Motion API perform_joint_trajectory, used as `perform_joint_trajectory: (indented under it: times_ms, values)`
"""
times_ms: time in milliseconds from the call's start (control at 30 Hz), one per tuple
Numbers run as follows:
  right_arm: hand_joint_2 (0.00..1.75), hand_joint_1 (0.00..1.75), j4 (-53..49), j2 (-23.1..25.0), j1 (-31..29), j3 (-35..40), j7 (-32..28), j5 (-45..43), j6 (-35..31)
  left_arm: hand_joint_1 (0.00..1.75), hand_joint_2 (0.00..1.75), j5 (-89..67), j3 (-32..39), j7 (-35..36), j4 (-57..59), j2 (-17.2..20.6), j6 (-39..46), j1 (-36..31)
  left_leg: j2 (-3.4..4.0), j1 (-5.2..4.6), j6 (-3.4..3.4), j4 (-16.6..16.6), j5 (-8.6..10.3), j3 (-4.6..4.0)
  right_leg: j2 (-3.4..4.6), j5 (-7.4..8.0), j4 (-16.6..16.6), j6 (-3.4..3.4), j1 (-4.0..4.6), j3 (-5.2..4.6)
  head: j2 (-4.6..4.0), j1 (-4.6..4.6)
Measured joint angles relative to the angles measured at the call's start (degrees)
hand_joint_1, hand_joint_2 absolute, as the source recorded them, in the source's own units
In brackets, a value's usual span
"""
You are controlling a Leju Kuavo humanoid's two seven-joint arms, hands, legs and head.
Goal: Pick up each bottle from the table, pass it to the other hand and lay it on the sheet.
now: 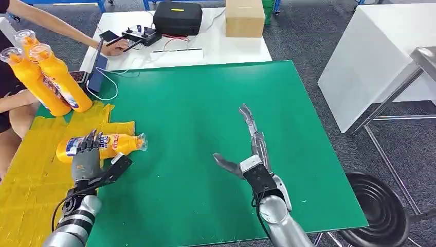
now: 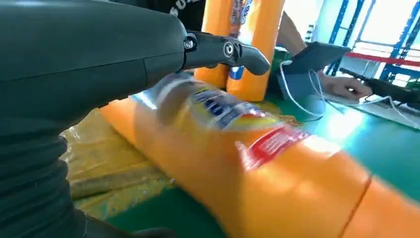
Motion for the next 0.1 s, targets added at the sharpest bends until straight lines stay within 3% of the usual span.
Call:
perform_joint_trajectory:
  times_ms: [100]
  values:
    - [1.75,0.00,0.00,0.00,0.00,0.00,0.00,0.20,-0.13,0.00,1.75,0.29,0.83,-0.40,0.24,-0.50,0.00,-0.02,0.00,0.00,0.00,0.00,0.00,0.00,0.00,0.00,0.00,0.00,0.00,-0.01,0.00,0.00]
